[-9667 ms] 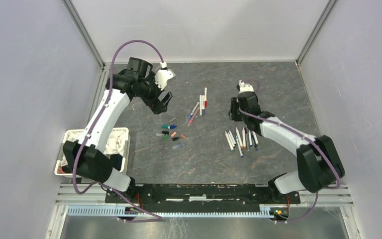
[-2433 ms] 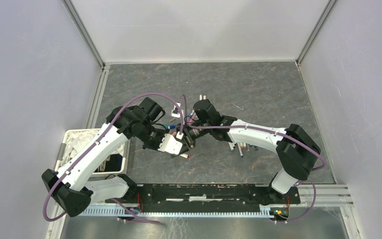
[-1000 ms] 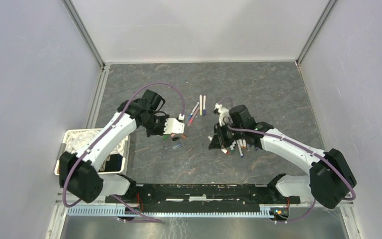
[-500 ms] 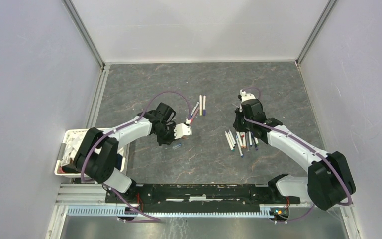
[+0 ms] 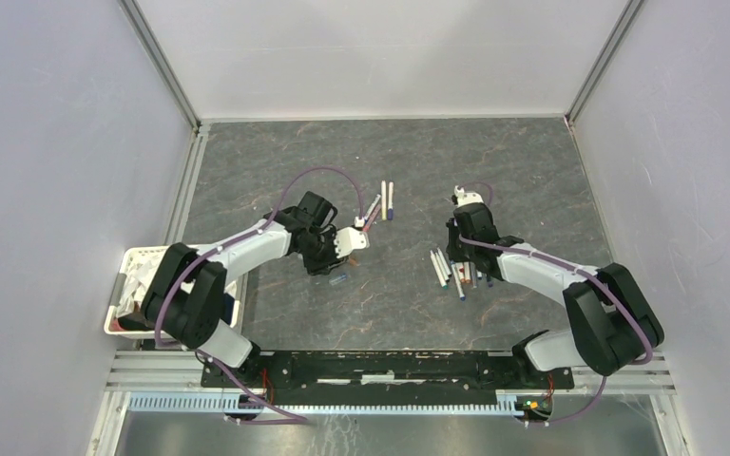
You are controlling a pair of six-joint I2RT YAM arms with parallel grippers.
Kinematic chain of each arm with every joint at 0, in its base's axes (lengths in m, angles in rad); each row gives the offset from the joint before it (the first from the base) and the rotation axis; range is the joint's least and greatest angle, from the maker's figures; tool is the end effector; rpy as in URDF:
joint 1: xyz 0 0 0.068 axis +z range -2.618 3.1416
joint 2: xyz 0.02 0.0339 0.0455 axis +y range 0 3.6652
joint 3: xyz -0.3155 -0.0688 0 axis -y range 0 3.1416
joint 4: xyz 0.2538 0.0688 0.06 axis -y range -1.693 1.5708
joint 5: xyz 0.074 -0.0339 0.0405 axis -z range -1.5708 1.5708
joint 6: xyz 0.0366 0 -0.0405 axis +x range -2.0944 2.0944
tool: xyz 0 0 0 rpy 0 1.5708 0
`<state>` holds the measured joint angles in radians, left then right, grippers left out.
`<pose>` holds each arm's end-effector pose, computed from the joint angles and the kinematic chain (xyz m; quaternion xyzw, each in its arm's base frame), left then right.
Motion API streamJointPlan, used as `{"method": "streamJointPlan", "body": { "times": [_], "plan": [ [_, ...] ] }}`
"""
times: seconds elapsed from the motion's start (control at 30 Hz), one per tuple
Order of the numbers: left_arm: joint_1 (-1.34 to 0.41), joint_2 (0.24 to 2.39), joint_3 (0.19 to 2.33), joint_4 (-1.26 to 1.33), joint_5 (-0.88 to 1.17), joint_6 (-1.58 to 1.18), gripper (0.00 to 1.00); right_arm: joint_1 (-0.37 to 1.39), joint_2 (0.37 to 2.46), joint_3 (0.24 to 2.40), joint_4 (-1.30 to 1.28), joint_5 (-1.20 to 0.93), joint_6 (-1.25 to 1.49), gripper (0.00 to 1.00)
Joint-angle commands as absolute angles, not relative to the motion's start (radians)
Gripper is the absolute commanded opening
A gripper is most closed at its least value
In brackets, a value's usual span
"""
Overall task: Open the pen caps
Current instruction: Place the pen at the center of the board.
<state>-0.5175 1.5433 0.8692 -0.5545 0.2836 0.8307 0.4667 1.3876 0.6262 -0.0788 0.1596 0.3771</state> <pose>0.2415 -0.1492 0.2145 0.6277 0.7471 -0.1113 0.1882 0.2358 0.1123 0.2100 -0.0132 0.9314 0.0779 0.3554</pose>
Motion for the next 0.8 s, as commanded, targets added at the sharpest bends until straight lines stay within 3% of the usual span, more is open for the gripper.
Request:
{"method": "streamJointPlan", "body": {
  "times": [0.0, 0.1, 0.37, 0.43, 0.77],
  "plan": [
    [-0.522, 1.478, 0.961, -0.604, 0.326, 0.751, 0.46, 0.474, 1.397, 0.605, -0.007, 0.214, 0.4, 0.18],
    [-0.522, 1.456, 1.016, -0.655, 0.338, 0.717, 0.57, 0.474, 1.388, 0.587, 0.017, 0.244, 0.399, 0.24],
    [-0.52, 1.46, 1.257, -0.847, 0.33, 0.627, 0.63, 0.473, 1.387, 0.561, 0.02, 0.258, 0.389, 0.34],
    [-0.52, 1.454, 1.319, -0.876, 0.308, 0.615, 0.94, 0.474, 1.377, 0.556, 0.016, 0.259, 0.392, 0.34],
    [-0.494, 1.361, 1.416, -0.843, 0.163, 0.537, 1.0, 0.485, 1.273, 0.625, 0.002, 0.242, 0.402, 0.33]
  ]
}}
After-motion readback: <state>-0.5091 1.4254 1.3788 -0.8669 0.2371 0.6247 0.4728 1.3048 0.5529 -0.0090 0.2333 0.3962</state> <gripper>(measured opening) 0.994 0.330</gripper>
